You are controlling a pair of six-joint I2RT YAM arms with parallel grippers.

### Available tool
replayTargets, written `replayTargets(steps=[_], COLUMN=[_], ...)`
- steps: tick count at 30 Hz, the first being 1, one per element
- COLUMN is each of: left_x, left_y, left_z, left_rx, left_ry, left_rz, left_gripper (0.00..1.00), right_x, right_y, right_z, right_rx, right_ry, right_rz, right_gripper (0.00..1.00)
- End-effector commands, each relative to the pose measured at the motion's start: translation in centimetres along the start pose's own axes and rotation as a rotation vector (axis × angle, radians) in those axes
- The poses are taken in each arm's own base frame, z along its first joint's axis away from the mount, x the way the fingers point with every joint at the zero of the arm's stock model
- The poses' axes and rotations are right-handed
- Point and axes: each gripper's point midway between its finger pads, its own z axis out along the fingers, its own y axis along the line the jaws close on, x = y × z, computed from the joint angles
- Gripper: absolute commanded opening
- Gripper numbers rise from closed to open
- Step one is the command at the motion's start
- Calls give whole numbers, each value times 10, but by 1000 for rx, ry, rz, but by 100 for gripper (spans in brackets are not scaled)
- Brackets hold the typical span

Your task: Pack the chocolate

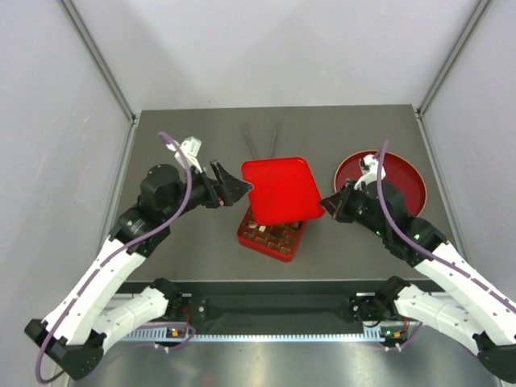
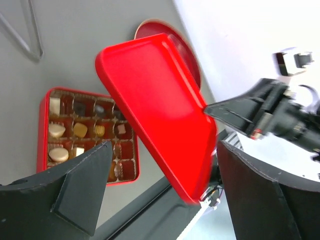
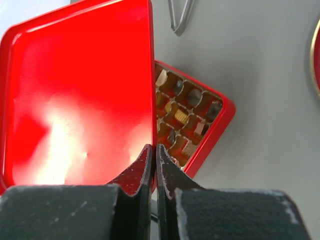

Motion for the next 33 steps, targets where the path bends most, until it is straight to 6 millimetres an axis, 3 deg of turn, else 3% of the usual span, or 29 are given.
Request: replayTargets(steps=[1, 4, 7, 8, 10, 13, 14, 15, 19, 23, 24, 26, 27, 28, 30, 31, 33], left_x=[2, 9, 13, 13, 13, 14, 15, 15, 11, 3, 4, -7, -7, -15, -22, -28, -38], left_y=[-2, 13, 19, 20, 24, 22, 18, 17, 11, 13, 19, 20, 27, 23, 32, 25, 33], left_z=[23, 37, 44, 45, 45, 43, 41, 41, 39, 35, 35, 32, 30, 28, 27, 24, 24], left_rx=[53, 15, 6, 4, -7, 11, 28, 32, 35, -3, -40, -66, -102, -100, -131, -108, -116], left_ry=[-1, 7, 11, 8, -9, -19, -8, -3, 3, -19, -19, -45, -35, -47, -42, -34, -31], left_rz=[-17, -39, -55, -59, -83, -117, -125, -130, -149, -167, -177, -176, -185, -182, -192, -194, -229], left_gripper=[89, 87, 75, 63, 49, 28, 21, 0, 0, 0, 0, 0, 0, 0, 0, 0, 0], right_x=[-17, -12, -8, -4, -1, 2, -2, -5, -23, -46, -39, -52, -38, -42, -23, -27, -2], right_y=[25, 32, 34, 31, 27, 15, 13, 11, 6, 38, 55, 65, 84, 87, 99, 101, 104], right_z=[-6, -4, 2, 5, 9, 12, 11, 10, 2, -6, -11, -15, -22, -22, -27, -29, -25], right_rx=[-91, -120, -120, -111, -94, -43, -28, -12, 47, 32, -1, 96, 60, 140, 161, 217, 211], right_ry=[-82, -72, -56, -47, -40, -26, -34, -41, -78, -140, -139, -215, -216, -269, -286, -335, -325], right_rz=[34, 31, 11, 3, -28, -98, -141, -166, -303, -460, -555, -662, -812, -886, -1104, -1113, -1269], right_gripper=[0, 0, 0, 0, 0, 11, 20, 23, 41, 55, 56, 61, 63, 65, 69, 69, 70])
